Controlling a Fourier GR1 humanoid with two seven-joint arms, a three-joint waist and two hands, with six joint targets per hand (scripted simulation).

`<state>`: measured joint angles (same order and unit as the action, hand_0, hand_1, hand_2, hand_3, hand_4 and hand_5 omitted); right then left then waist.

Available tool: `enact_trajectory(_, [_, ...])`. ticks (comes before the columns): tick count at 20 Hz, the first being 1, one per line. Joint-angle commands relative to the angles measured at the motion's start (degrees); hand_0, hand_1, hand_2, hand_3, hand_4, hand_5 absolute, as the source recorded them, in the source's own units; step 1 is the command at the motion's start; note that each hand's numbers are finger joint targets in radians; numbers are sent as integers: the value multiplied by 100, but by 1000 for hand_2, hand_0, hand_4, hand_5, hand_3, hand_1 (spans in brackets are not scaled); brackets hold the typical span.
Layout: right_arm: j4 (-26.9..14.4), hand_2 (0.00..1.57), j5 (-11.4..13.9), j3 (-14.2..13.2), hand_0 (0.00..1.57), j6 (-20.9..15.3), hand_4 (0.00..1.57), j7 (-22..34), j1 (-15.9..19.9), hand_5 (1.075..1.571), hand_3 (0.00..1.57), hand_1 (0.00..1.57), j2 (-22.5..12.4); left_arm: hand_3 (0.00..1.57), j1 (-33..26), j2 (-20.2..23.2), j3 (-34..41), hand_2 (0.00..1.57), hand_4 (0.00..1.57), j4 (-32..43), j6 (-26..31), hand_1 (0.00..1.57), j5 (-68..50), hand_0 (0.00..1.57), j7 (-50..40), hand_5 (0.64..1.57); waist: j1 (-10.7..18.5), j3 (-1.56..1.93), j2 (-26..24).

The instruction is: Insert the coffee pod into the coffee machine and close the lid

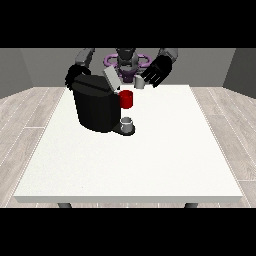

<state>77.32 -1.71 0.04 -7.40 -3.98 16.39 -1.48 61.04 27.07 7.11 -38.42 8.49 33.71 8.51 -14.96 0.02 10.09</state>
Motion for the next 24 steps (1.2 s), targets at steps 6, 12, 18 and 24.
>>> enact_trajectory(6, [231,0,172,152,0,-150,502,182,-15,1571,0,0,43,1226,307,-108,-19,1306,501,123,-288,1281,222,1281,-238,1571,-279,-1,200])
enact_trajectory(12, [340,0,10,-63,0,-32,459,54,98,1571,0,0,-95,1230,466,64,38,1328,493,222,-116,1314,229,1314,-134,1571,-321,0,416])
enact_trajectory(18, [105,0,289,38,0,-449,480,17,141,1571,0,0,134,1217,679,-235,-75,1300,512,194,37,1268,263,1268,-334,1571,-139,0,385])
enact_trajectory(24, [289,0,-105,-314,0,-86,499,497,249,1571,0,0,-248,1183,417,-258,-37,1253,493,243,-126,1179,291,1179,-72,1571,-142,-1,303])
